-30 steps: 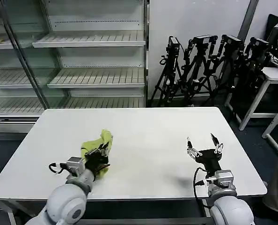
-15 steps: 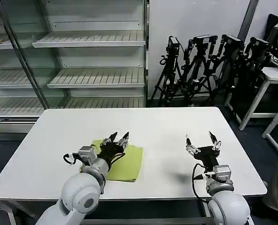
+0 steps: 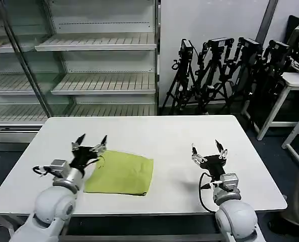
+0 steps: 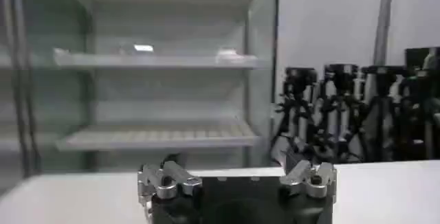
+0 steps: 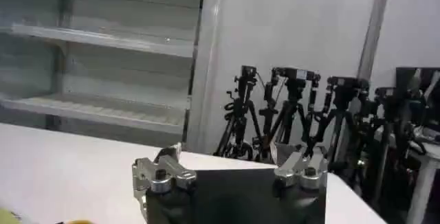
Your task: Fold and organize the clothes.
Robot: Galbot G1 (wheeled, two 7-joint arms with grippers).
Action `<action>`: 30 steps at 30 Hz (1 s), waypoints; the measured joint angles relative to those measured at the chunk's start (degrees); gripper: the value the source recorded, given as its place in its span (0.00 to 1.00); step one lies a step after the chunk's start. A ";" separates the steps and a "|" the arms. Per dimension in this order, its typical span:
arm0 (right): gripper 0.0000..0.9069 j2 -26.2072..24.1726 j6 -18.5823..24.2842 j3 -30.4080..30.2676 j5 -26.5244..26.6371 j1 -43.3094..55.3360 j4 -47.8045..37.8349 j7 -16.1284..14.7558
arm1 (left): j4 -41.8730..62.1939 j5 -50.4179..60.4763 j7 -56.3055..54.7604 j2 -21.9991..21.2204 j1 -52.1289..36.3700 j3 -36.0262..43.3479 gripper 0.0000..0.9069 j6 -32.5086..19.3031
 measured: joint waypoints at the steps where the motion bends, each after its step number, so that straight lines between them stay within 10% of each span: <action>1: 1.00 0.23 0.26 -0.36 -0.07 0.25 -0.44 0.08 | 1.02 1.16 1.56 0.10 0.65 -1.19 1.00 -1.28; 30: 1.00 2.84 2.83 -6.35 -5.21 3.43 -6.12 0.28 | 9.54 15.96 21.01 -0.94 8.01 -13.39 1.00 -15.96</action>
